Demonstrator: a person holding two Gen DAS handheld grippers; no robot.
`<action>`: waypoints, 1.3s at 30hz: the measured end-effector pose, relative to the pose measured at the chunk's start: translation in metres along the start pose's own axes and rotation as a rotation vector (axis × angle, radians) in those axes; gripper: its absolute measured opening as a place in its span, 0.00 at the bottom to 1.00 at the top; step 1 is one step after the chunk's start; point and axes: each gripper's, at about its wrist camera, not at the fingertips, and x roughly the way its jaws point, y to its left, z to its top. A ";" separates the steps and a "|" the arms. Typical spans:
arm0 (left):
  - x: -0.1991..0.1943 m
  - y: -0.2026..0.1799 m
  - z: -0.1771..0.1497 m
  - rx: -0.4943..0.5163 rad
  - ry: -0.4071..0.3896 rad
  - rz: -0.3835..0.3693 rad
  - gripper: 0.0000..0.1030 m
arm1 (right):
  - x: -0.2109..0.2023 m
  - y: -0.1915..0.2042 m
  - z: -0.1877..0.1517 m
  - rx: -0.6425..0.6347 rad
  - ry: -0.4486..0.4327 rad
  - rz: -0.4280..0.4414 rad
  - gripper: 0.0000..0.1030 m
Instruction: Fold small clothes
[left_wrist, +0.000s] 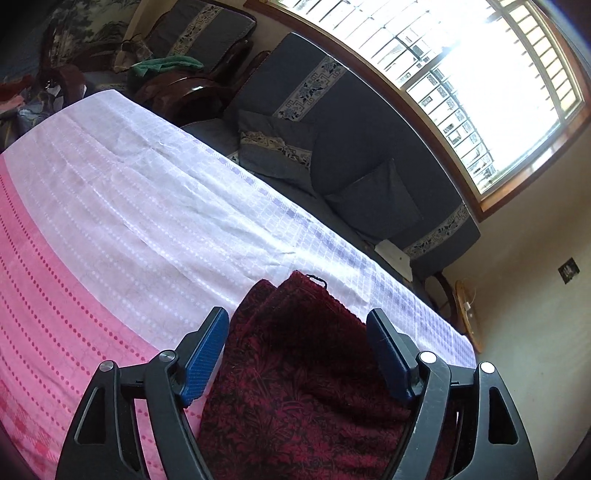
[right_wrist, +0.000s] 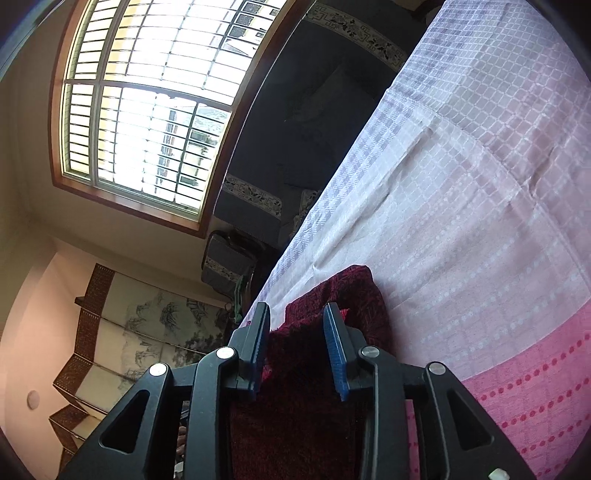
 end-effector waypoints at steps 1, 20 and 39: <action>-0.001 0.003 0.000 -0.001 -0.003 0.006 0.75 | -0.007 0.000 0.000 0.001 -0.017 0.008 0.30; -0.048 0.016 -0.114 0.310 -0.002 0.107 0.75 | -0.048 0.035 -0.115 -0.412 0.169 -0.248 0.37; -0.066 0.040 -0.148 0.382 0.101 0.190 0.56 | -0.048 0.034 -0.142 -0.525 0.305 -0.467 0.16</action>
